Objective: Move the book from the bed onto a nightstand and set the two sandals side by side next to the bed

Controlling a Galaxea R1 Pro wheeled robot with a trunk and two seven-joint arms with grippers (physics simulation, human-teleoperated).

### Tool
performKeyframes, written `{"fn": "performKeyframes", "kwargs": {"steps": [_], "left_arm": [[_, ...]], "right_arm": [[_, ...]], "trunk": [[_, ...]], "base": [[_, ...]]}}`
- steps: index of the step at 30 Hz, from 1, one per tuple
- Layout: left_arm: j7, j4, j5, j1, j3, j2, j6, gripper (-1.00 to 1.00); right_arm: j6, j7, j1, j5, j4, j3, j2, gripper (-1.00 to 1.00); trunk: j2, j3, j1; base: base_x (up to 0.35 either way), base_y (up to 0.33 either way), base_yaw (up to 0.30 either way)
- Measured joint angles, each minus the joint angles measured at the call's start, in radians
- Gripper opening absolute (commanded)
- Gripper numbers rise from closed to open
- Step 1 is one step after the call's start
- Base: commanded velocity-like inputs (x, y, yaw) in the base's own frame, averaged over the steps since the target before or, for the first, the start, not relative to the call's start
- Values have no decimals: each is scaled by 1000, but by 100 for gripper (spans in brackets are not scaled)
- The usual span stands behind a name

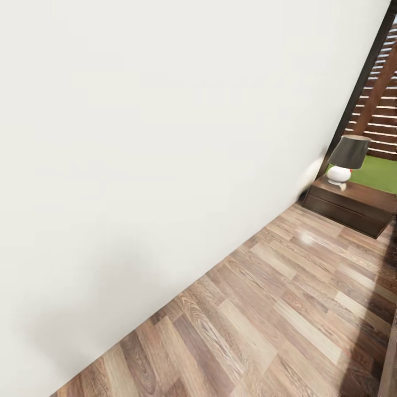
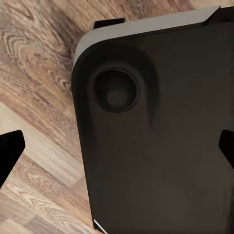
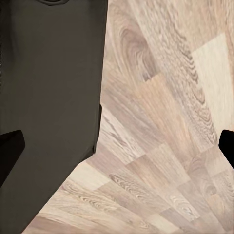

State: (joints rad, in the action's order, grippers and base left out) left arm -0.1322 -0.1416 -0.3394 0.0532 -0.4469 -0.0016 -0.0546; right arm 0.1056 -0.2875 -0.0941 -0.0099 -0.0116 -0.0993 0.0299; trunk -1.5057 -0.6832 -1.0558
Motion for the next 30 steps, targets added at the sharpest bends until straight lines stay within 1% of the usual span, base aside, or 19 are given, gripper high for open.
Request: {"fn": "performKeyframes", "kwargs": {"steps": [30], "left_arm": [[0,0,0,0,0,0,0,100]], "right_arm": [[0,0,0,0,-1,0,-1,100]], "trunk": [[0,11,0]], "base": [[0,0,-145]]}}
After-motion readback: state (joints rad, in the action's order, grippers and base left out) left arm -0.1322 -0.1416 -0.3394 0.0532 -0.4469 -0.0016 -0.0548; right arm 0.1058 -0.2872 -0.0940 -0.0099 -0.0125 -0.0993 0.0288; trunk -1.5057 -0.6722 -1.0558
